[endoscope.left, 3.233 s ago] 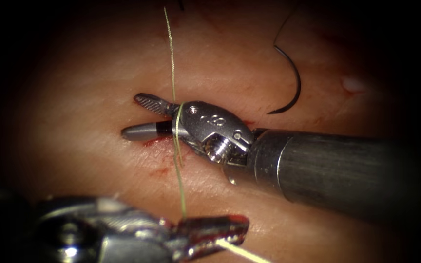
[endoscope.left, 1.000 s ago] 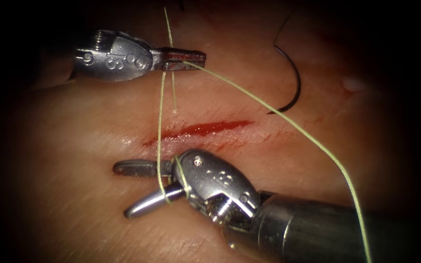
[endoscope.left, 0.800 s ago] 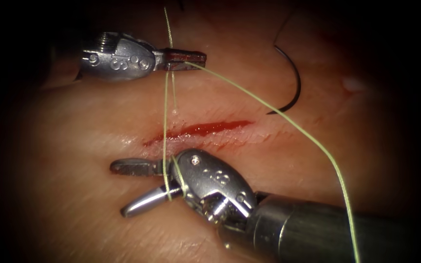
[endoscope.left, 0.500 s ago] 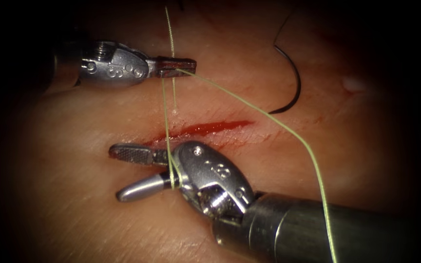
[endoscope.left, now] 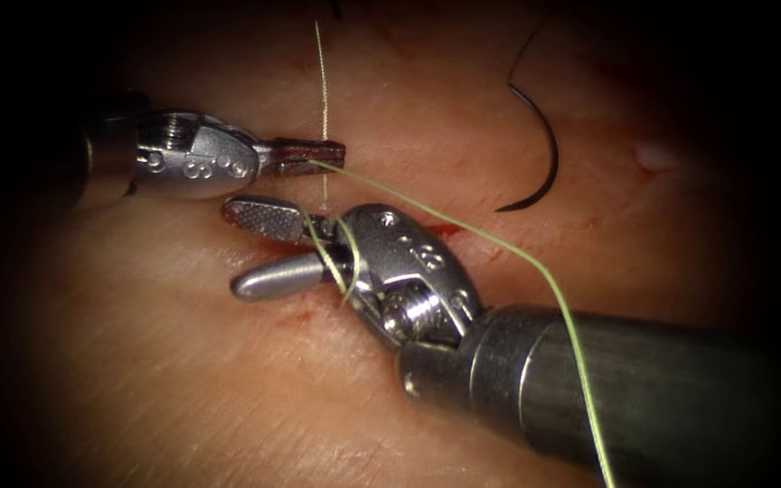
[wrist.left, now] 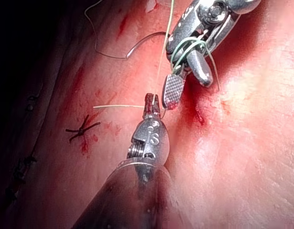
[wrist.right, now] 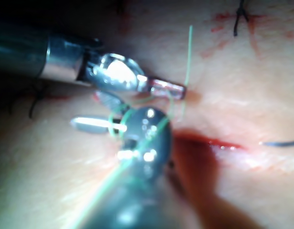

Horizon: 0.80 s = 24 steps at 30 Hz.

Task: Wound Closure

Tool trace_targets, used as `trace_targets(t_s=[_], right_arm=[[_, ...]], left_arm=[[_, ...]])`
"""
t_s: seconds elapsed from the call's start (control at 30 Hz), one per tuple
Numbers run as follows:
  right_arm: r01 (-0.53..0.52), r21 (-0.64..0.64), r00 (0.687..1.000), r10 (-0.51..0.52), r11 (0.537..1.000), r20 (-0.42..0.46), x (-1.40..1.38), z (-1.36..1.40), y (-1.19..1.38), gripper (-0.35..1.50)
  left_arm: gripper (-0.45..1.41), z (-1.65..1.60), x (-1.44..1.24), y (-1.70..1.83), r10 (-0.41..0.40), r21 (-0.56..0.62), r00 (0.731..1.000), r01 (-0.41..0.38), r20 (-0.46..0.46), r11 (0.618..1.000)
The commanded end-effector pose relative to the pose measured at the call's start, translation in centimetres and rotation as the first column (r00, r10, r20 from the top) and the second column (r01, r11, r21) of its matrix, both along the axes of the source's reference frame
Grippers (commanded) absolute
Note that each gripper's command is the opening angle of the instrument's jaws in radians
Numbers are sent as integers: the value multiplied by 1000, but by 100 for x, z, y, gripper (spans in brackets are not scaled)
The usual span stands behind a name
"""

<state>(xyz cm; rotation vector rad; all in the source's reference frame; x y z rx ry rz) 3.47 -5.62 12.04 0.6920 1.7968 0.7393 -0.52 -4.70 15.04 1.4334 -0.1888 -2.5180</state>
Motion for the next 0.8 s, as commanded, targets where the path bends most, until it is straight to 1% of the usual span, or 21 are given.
trace_targets(t_s=[0.03, 0.2, 0.4, 0.67, 0.8], right_arm=[[-22, -5, 1000, 22, 1000, 16, -1, 11, 7, 115], [-98, -12, 993, 98, 995, 59, -15, 22, 19, 115], [-198, -30, 973, 200, 980, 115, -16, 24, 22, 115], [-177, -40, 975, 180, 983, 126, -17, 27, 18, 115], [-161, -45, 978, 165, 986, 127, -16, 28, 14, 115]], left_arm=[[-45, 5, 0, 4, 1, 4, 1000, -1, 3, 1000], [-45, 0, 7, -3, -8, 13, 1000, 8, 1, 1000], [-45, -3, 1, -9, -24, 34, 1000, 24, -5, 999], [-45, -16, 8, -12, -47, 57, 999, 46, 15, 997], [-45, -26, 11, -14, -73, 75, 997, 73, 8, 995]])
